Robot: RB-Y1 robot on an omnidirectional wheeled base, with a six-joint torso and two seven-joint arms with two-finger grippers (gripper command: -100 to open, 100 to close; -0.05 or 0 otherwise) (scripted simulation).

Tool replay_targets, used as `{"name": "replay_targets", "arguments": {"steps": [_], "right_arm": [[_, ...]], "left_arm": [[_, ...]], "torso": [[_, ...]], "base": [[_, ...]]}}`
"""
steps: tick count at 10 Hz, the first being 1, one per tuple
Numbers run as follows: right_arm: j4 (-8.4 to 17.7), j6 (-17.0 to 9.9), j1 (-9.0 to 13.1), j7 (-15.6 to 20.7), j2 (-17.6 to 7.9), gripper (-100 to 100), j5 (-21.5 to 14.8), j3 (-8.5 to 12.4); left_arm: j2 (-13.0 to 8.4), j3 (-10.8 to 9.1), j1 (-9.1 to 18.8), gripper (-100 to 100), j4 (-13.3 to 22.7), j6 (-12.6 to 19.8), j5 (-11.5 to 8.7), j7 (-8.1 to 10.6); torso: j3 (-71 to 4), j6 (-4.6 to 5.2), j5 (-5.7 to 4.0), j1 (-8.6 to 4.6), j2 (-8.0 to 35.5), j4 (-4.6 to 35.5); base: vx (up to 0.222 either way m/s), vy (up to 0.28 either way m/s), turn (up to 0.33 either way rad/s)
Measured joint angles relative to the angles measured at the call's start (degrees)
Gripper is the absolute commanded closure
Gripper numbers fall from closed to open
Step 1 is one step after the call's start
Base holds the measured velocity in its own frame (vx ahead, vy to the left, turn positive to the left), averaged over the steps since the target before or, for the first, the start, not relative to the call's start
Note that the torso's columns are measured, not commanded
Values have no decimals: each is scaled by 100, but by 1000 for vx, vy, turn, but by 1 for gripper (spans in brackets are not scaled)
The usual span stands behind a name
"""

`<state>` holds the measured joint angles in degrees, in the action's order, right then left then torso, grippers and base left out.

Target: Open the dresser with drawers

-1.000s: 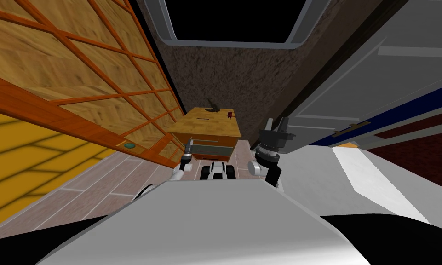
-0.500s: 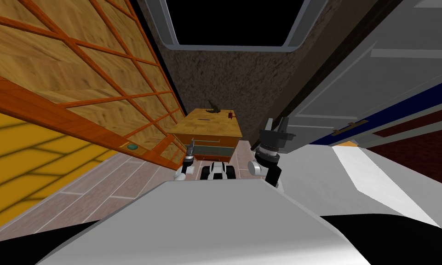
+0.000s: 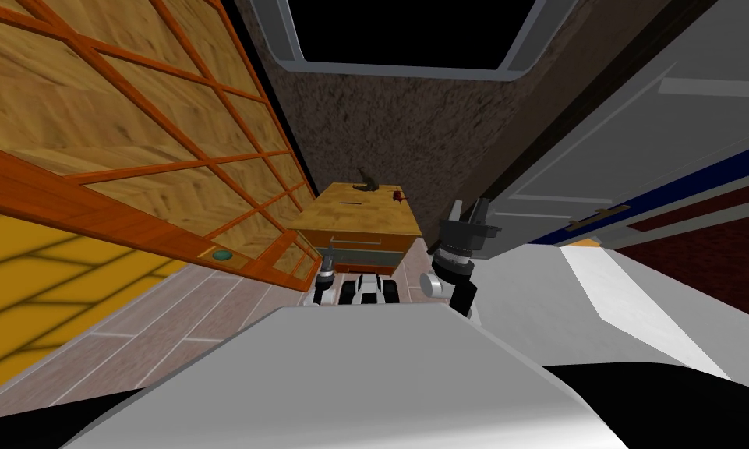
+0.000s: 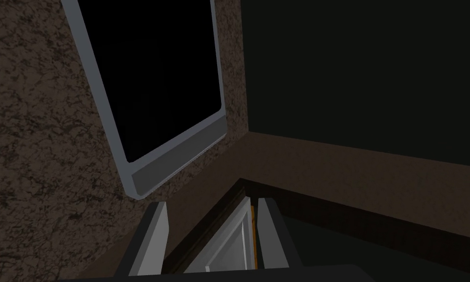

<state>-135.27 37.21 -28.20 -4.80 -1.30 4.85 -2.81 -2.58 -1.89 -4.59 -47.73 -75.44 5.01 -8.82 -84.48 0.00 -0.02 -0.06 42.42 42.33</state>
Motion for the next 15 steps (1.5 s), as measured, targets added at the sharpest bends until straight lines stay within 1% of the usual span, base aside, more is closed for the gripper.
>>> {"name": "replay_targets", "arguments": {"steps": [1,2,3,5,7,9,10,11,12,15], "right_arm": [[0,0,0,0,0,0,0,0],[0,0,0,0,1,0,0,0],[0,0,0,0,1,0,0,-1],[0,0,1,0,1,0,0,-1],[0,0,1,0,1,0,0,-1],[0,0,1,0,1,0,0,-1],[0,0,1,0,1,0,0,-1],[0,0,1,0,1,0,0,-1],[0,0,1,0,1,0,0,-1],[0,0,1,0,1,0,0,-1]], "left_arm": [[117,-30,-152,100,-116,-28,97,-61],[127,-34,-167,-100,-126,-37,107,-73],[-1,-34,-123,-100,-107,-4,105,-75],[-249,-23,-77,-100,-238,221,113,-62],[-400,-33,97,-100,-177,404,104,-54],[-445,-18,168,-100,-288,645,113,-53],[-471,-27,288,-100,-185,708,106,-54],[-483,-20,301,-100,-297,851,110,-42],[-481,-15,356,-100,-329,986,113,-40],[-461,-15,584,-100,-262,1270,110,-53]], "torso": [[-6,0,1,2,-10,-3],[-9,1,-2,-8,-12,-4],[-6,0,-3,-10,-8,-3],[-2,0,0,-2,-1,-1],[-8,0,2,6,-12,-4],[-10,0,2,8,-15,-5],[-10,0,3,9,-16,-5],[-10,0,2,7,-15,-5],[-10,0,2,6,-15,-5],[-8,0,3,8,-12,-4]], "base": [[11,39,-6],[-15,3,9],[-33,-11,9],[-62,-26,13],[-58,-29,10],[-60,-23,13],[-54,-21,6],[-51,-21,11],[-55,-26,15],[-59,-20,10]]}}
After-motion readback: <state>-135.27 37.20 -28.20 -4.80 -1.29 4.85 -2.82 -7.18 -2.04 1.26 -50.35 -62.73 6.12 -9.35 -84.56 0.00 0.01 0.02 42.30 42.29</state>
